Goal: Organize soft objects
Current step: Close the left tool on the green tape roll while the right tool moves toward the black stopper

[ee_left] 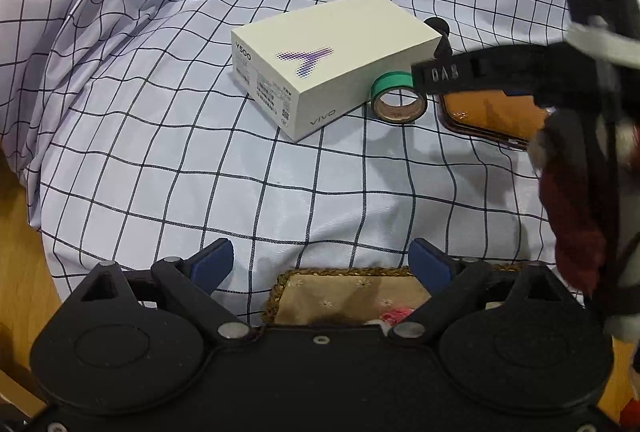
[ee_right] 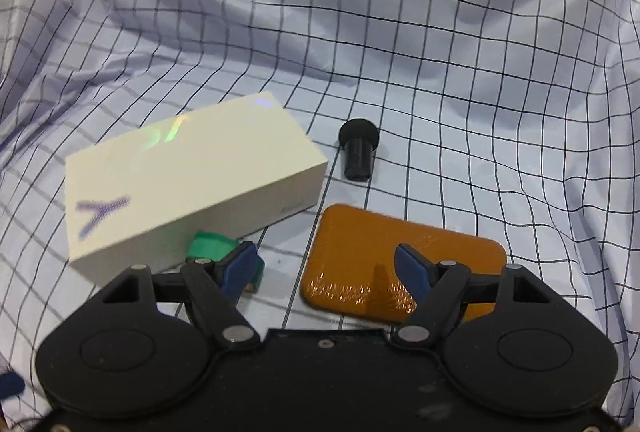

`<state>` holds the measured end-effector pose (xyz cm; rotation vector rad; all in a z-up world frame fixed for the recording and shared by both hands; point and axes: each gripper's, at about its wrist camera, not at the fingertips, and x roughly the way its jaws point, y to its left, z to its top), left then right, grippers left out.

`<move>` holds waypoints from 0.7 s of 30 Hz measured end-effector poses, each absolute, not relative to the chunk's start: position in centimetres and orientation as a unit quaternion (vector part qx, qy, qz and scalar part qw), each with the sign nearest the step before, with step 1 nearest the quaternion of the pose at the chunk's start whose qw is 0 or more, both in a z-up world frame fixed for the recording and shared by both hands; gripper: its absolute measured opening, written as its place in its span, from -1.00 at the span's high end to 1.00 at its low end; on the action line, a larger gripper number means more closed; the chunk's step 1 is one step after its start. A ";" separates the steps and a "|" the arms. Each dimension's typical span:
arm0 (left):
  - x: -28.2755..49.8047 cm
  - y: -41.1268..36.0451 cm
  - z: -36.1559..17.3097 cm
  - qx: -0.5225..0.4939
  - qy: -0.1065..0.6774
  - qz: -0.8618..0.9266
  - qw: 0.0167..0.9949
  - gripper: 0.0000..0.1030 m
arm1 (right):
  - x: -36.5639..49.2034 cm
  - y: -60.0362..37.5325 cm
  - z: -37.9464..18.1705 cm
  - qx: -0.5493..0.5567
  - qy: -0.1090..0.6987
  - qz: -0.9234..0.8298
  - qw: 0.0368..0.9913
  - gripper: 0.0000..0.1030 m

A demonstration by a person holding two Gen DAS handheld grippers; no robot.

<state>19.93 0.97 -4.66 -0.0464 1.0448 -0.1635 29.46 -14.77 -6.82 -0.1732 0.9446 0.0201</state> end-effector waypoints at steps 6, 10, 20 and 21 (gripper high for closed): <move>20.1 0.9 -4.7 -0.019 0.498 -0.080 0.863 -0.77 | 27.8 -14.7 -6.8 -0.082 0.469 0.044 0.878 -0.47; 20.3 0.7 -4.6 -0.018 0.492 -0.081 0.866 -0.77 | 27.4 -15.3 -5.8 -0.068 0.461 0.043 0.884 -0.47; 22.5 -0.7 -3.8 -0.023 0.462 -0.078 0.883 -0.77 | 27.6 -18.4 -4.1 -0.040 0.444 0.014 0.895 -0.49; 22.7 -1.0 -3.8 -0.023 0.460 -0.079 0.884 -0.77 | 27.6 -18.7 -4.2 -0.038 0.444 0.011 0.895 -0.49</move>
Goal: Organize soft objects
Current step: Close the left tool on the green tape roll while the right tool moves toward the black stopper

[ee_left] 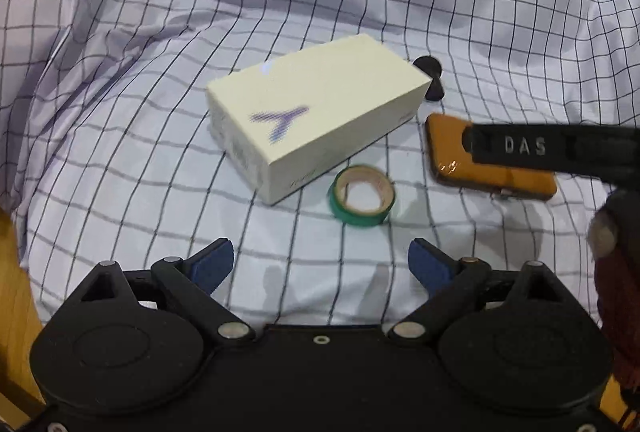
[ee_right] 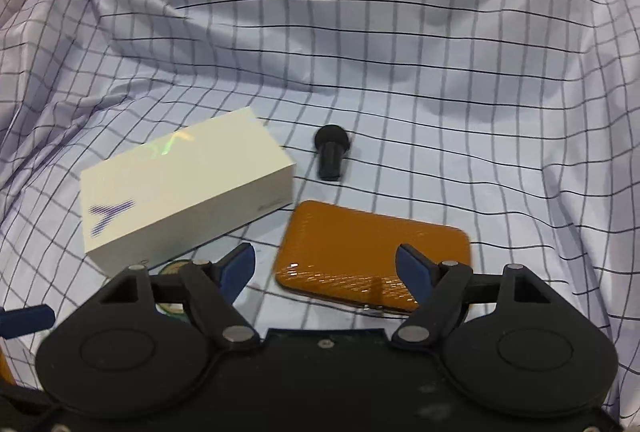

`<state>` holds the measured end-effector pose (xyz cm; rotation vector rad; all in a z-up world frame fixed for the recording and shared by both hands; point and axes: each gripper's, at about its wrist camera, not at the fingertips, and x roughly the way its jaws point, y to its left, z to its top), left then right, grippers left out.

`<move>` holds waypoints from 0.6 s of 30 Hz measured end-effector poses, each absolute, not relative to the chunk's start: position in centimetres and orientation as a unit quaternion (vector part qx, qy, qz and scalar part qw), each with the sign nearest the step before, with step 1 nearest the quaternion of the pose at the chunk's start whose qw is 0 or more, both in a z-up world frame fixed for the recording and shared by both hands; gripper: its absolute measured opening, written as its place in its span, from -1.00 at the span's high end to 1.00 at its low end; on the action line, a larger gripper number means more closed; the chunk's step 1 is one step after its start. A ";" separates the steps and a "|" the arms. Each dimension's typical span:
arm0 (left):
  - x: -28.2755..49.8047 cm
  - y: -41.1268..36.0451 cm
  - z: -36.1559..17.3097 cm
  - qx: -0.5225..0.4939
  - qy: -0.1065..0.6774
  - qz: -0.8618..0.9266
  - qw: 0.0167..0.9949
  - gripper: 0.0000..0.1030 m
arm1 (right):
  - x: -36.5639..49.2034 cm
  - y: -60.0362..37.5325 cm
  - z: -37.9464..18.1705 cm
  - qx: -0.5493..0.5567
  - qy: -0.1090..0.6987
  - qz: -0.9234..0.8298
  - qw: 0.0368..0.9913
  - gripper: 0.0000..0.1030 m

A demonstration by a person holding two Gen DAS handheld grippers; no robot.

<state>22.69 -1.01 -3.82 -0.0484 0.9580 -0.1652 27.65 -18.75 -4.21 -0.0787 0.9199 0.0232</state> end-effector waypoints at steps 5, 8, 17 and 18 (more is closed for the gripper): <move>23.7 -2.7 -4.1 -0.017 0.454 -0.086 0.887 -0.74 | 28.3 -19.9 -4.6 -0.032 0.442 -0.004 0.897 -0.49; 24.4 -3.6 -4.6 -0.016 0.458 -0.091 0.884 -0.60 | 29.1 -20.3 -4.9 -0.031 0.438 -0.011 0.899 -0.49; 26.2 -4.7 -6.0 -0.014 0.477 -0.094 0.874 -0.42 | 33.6 -21.1 -6.1 -0.027 0.441 -0.027 0.897 -0.48; 26.3 -4.8 -6.1 -0.014 0.479 -0.094 0.873 -0.37 | 34.3 -21.1 -6.3 -0.027 0.442 -0.028 0.896 -0.48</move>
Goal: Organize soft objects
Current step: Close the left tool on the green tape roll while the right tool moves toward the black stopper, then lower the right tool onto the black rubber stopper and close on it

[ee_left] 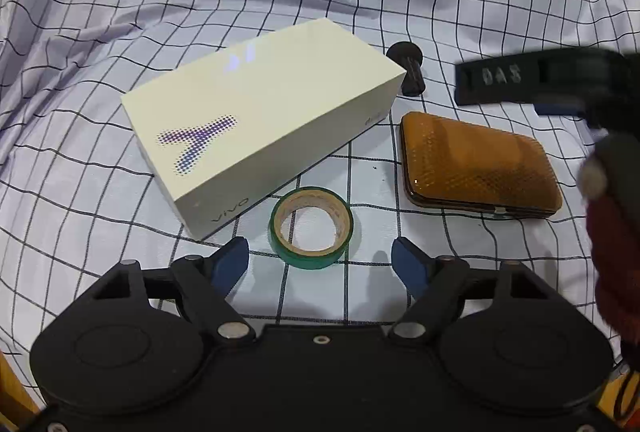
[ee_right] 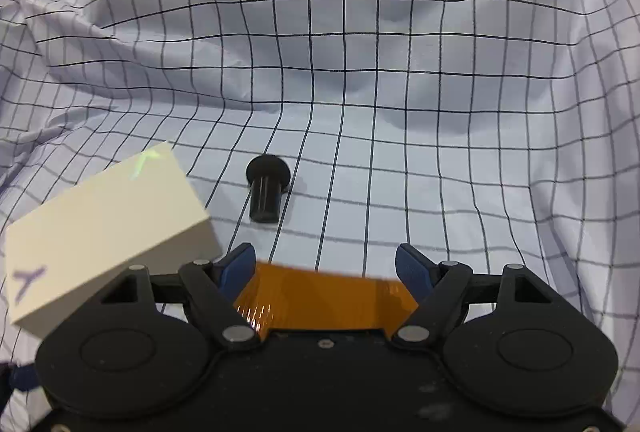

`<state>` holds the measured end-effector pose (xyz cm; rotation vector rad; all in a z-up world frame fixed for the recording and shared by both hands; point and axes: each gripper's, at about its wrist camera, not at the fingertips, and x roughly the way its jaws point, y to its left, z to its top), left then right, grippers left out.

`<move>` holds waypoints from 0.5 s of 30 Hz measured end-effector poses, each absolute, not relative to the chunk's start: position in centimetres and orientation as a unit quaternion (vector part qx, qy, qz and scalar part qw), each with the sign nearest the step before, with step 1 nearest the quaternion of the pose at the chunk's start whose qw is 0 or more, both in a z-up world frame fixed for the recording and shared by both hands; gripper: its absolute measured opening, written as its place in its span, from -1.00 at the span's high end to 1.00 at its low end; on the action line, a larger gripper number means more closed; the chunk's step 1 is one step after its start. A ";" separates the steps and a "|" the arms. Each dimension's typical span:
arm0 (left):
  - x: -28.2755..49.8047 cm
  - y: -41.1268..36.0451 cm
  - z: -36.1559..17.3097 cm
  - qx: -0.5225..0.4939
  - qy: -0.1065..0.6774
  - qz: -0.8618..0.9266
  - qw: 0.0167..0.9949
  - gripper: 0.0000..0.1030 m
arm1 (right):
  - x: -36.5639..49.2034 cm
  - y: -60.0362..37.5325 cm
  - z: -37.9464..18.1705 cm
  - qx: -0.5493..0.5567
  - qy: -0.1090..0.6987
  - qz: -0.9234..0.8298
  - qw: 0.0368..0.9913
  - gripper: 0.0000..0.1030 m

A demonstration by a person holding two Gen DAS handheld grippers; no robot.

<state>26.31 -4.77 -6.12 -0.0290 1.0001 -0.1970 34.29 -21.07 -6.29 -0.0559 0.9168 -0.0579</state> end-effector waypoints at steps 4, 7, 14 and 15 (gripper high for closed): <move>26.9 -4.8 -6.7 -0.015 0.486 -0.094 0.869 -0.28 | 36.5 -20.6 -7.3 -0.031 0.448 -0.029 0.893 -0.48; 27.3 -4.6 -6.9 -0.017 0.488 -0.094 0.867 -0.12 | 37.8 -20.1 -8.1 -0.042 0.452 -0.026 0.891 -0.47; 27.6 -4.7 -7.1 -0.011 0.486 -0.095 0.869 -0.04 | 38.9 -19.9 -9.3 -0.037 0.465 -0.014 0.884 -0.47; 27.6 -4.7 -7.1 -0.008 0.486 -0.095 0.869 -0.04 | 39.0 -19.8 -9.3 -0.037 0.466 -0.012 0.884 -0.47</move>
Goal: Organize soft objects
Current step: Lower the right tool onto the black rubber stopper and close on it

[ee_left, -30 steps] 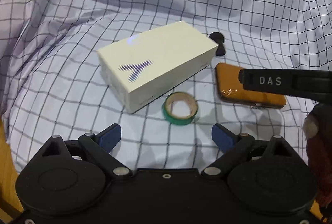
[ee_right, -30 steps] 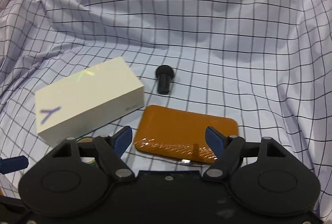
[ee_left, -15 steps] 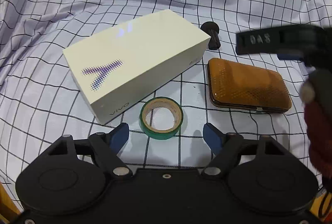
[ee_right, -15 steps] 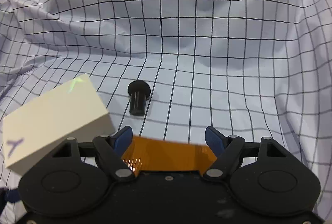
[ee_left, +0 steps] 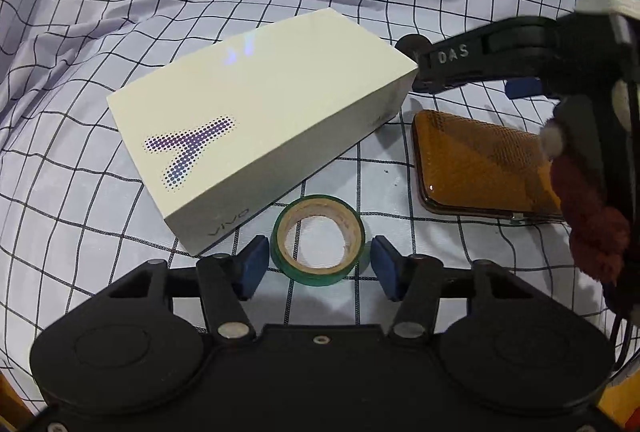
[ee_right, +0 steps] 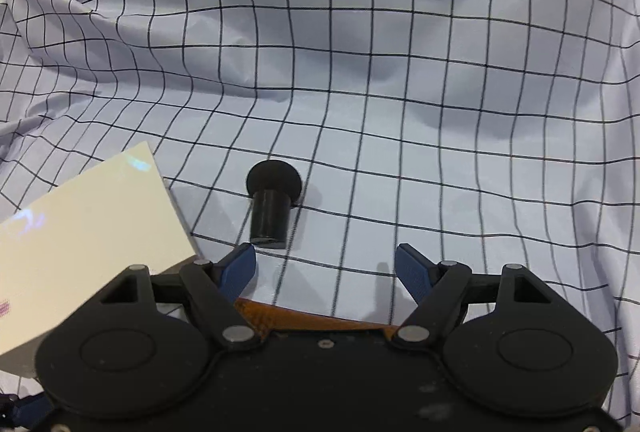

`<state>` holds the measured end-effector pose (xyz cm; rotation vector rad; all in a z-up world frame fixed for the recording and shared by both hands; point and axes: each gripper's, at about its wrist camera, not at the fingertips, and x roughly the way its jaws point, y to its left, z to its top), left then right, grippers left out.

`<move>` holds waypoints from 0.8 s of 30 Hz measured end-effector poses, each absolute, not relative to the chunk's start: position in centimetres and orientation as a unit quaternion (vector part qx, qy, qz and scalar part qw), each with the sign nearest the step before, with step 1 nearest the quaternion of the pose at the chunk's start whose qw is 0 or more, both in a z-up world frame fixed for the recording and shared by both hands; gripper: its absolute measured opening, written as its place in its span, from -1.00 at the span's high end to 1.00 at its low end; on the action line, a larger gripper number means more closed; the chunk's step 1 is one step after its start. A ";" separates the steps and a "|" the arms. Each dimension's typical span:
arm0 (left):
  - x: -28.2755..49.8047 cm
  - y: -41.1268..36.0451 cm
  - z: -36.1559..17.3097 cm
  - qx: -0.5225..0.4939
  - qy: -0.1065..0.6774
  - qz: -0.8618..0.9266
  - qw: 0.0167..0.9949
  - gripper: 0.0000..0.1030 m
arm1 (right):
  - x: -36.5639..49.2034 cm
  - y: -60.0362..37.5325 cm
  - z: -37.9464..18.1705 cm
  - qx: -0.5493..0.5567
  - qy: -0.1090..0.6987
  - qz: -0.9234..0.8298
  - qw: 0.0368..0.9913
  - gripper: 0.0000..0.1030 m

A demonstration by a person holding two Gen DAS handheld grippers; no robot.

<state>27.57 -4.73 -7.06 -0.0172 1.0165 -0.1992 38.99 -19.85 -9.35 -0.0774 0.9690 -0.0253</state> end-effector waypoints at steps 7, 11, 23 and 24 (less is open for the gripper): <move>27.6 -4.6 -7.1 -0.008 0.485 -0.098 0.869 -0.04 | 40.3 -19.3 -10.2 -0.037 0.471 -0.010 0.881 -0.47; 27.5 -4.7 -7.1 -0.006 0.484 -0.098 0.869 -0.03 | 40.8 -19.5 -10.4 -0.049 0.470 -0.010 0.881 -0.46; 27.5 -4.6 -7.1 -0.010 0.484 -0.100 0.870 -0.03 | 40.8 -22.8 -9.8 -0.027 0.468 -0.068 0.881 -0.47; 27.6 -4.6 -7.1 -0.011 0.483 -0.100 0.870 -0.03 | 40.7 -22.8 -9.7 -0.009 0.472 -0.061 0.879 -0.47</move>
